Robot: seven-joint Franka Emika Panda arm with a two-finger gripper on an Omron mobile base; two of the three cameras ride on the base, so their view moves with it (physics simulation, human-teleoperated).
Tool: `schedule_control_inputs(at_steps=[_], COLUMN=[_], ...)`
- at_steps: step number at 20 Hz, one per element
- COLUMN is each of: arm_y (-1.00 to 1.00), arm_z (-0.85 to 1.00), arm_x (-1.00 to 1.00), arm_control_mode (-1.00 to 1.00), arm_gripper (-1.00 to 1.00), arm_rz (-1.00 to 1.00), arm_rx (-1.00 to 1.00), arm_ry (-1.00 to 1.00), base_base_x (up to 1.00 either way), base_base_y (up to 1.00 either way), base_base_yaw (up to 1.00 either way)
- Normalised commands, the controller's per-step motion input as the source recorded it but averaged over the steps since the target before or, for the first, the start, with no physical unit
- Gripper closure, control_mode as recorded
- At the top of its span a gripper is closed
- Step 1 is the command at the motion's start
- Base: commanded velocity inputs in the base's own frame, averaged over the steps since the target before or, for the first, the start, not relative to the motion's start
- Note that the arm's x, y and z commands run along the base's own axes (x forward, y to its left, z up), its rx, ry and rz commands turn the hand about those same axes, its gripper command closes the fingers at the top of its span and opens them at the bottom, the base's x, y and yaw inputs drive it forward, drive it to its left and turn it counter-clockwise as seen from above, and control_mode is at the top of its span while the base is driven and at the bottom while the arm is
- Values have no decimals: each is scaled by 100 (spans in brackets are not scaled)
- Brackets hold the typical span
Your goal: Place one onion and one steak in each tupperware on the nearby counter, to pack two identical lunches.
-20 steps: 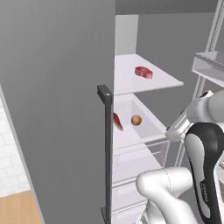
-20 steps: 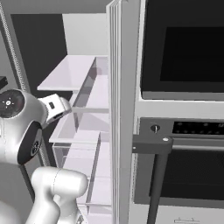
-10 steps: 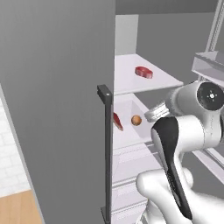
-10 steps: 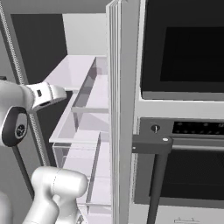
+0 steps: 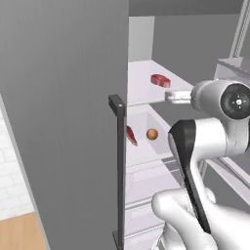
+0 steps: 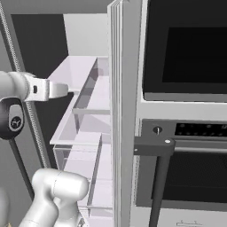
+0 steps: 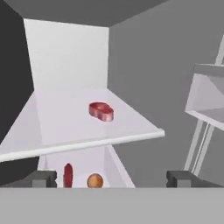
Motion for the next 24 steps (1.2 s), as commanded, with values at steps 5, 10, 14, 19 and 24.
schedule_control_inputs(at_steps=[5, 10, 14, 19, 24], arm_y=[-14, 20, 2, 0, -4], arm_z=[8, -16, -9, -25, -25], arm_x=[25, 81, 85, 74, 56], arm_control_mode=[-100, -100, -100, -100, -100], arm_gripper=[-100, -100, -100, -100, -100], arm_rz=[9, 2, 0, 0, 0], arm_rx=[24, 0, 0, 0, 0], arm_ry=[21, 29, 8, 0, 0], base_base_x=[0, 0, 0, 0, 0], base_base_y=[0, 0, 0, 0, 0], base_base_yaw=[0, 0, 0, 0, 0])
